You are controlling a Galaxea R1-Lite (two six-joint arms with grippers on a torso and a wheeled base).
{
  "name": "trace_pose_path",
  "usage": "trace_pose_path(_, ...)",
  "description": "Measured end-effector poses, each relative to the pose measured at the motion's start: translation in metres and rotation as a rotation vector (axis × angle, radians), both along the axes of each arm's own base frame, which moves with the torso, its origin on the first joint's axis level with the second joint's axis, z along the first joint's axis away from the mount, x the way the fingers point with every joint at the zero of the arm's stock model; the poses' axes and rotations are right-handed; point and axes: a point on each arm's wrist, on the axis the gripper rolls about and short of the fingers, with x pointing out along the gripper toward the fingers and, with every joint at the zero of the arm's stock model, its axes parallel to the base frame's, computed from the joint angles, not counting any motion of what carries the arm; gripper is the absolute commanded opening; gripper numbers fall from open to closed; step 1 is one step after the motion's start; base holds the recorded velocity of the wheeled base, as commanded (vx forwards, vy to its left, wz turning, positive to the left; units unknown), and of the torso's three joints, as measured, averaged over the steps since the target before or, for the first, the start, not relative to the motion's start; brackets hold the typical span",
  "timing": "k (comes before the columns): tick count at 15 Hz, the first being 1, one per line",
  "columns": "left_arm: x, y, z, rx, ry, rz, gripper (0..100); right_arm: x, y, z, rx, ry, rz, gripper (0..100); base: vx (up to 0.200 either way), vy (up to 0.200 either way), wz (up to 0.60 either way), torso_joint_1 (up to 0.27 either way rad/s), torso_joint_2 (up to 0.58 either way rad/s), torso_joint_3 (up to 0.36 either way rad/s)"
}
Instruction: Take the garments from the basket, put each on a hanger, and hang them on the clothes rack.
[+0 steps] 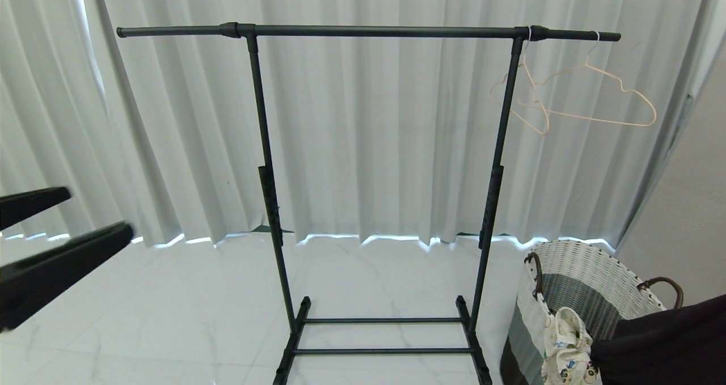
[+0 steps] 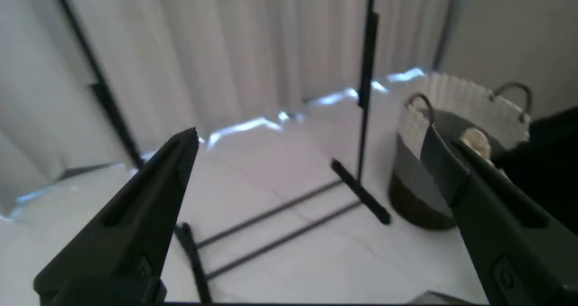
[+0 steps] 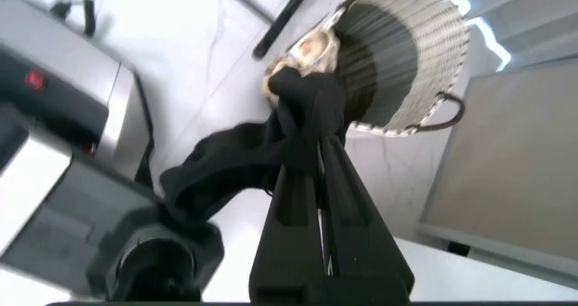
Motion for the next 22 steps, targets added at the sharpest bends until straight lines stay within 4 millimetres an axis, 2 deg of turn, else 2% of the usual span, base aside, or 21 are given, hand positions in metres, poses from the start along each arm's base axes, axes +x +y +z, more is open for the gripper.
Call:
trace_pose_path(2, 0.051, -0.038, 0.006, 0.024, 0.101, -0.079, 100, -0.002, 0.000, 0.001, 0.011, -0.013, -0.006, 0, 0.000, 0.000, 0.00, 0.000, 0.00, 0.000)
trace_pose_path(3, 0.070, -0.069, 0.002, 0.028, 0.162, -0.139, 100, -0.003, -0.001, 0.001, 0.014, -0.016, -0.006, 0, 0.000, 0.000, 0.00, 0.000, 0.00, 0.000)
trace_pose_path(5, 0.089, -0.137, -0.017, 0.039, 0.257, -0.220, 100, -0.004, 0.000, 0.001, 0.027, -0.018, 0.006, 0, 0.000, 0.000, 0.00, 0.000, 0.00, 0.000)
trace_pose_path(6, 0.091, -0.176, -0.033, 0.055, 0.281, -0.254, 100, -0.004, 0.000, 0.002, 0.032, -0.020, 0.011, 0, 0.000, 0.000, 0.00, 0.000, 0.00, 0.000)
trace_pose_path(8, 0.082, -0.238, -0.065, 0.086, 0.302, -0.327, 100, -0.005, 0.000, 0.002, 0.035, -0.024, 0.014, 0, 0.000, 0.000, 0.00, 0.000, 0.00, 0.000)
trace_pose_path(10, 0.067, -0.286, -0.095, 0.119, 0.327, -0.400, 100, -0.006, 0.000, 0.003, 0.035, -0.024, 0.023, 0, 0.000, 0.000, 0.00, 0.000, 0.00, 0.000)
trace_pose_path(12, 0.059, -0.329, -0.109, 0.089, 0.348, -0.447, 100, -0.006, 0.001, 0.002, 0.035, -0.025, 0.039, 0, 0.000, 0.000, 0.00, 0.000, 0.00, 0.000)
trace_pose_path(15, 0.057, -0.385, -0.120, 0.012, 0.353, -0.486, 100, -0.006, 0.003, 0.002, 0.034, -0.021, 0.054, 0, 0.000, 0.000, 0.00, 0.000, 0.00, 0.000)
trace_pose_path(17, 0.053, -0.410, -0.130, -0.007, 0.351, -0.511, 100, -0.005, 0.004, 0.001, 0.033, -0.014, 0.064, 0, 0.000, 0.000, 0.00, 0.000, 0.00, 0.000)
trace_pose_path(19, 0.044, -0.425, -0.141, 0.003, 0.357, -0.542, 100, -0.005, 0.004, -0.001, 0.030, -0.005, 0.071, 0, 0.000, 0.000, 0.00, 0.000, 0.00, 0.000)
trace_pose_path(22, 0.043, -0.433, -0.157, 0.025, 0.370, -0.545, 100, -0.004, 0.006, -0.002, 0.028, 0.001, 0.088, 0, 0.000, 0.000, 0.00, 0.000, 0.00, 0.000)
